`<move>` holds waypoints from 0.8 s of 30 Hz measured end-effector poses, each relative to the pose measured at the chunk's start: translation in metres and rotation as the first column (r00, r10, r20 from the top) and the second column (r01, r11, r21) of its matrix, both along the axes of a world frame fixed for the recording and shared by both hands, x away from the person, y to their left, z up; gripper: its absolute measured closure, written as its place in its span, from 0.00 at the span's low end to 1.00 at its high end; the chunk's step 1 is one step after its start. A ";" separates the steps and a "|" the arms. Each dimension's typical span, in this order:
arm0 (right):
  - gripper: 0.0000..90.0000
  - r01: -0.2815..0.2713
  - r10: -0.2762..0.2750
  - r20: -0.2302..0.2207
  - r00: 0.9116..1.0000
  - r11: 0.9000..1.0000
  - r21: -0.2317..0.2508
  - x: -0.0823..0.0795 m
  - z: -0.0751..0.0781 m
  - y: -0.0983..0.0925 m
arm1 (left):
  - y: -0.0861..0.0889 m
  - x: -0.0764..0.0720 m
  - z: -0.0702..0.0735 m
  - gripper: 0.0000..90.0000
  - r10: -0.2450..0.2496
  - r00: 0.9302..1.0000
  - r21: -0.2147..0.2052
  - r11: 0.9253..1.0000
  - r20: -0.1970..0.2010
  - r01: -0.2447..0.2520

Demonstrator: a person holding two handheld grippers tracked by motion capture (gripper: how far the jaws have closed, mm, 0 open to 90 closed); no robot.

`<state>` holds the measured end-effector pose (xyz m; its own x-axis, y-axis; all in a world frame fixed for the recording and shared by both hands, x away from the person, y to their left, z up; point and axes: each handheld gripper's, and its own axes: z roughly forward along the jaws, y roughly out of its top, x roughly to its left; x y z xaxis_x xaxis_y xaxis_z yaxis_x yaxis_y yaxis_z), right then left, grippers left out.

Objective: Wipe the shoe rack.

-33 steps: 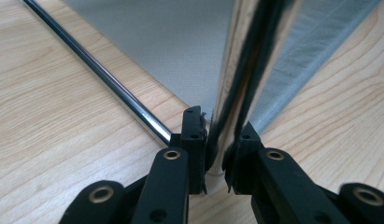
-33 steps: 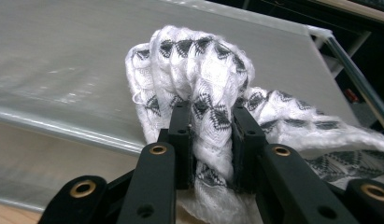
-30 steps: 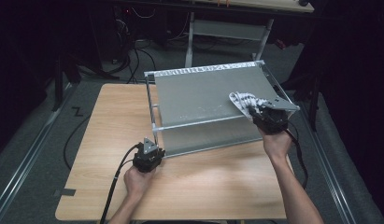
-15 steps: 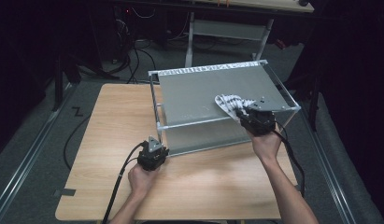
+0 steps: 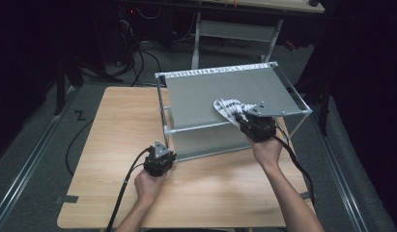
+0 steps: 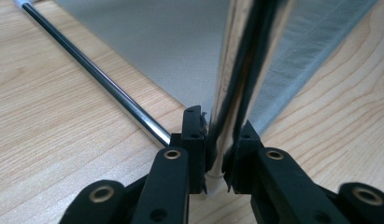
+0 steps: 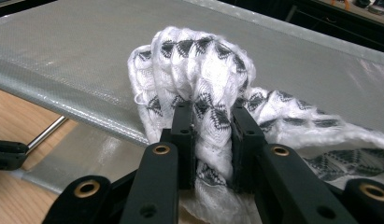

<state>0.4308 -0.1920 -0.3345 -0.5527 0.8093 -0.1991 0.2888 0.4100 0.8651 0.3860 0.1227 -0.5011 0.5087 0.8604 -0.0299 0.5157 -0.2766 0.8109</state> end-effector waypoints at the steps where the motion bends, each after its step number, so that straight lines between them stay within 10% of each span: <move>1: 0.82 0.000 0.000 0.002 1.000 1.000 -0.005 0.000 0.000 0.000 | 0.000 0.000 0.000 0.89 -0.003 1.000 -0.007 1.000 -0.001 0.003; 16: 0.82 0.091 -0.091 0.007 0.996 0.996 -0.015 0.015 0.001 -0.033 | 0.001 0.000 -0.001 0.88 0.000 1.000 -0.017 1.000 -0.004 0.000; 24: 0.81 0.222 -0.222 0.015 0.975 0.975 -0.027 0.028 0.003 -0.071 | 0.002 0.000 -0.001 0.88 -0.004 1.000 -0.020 1.000 -0.008 0.004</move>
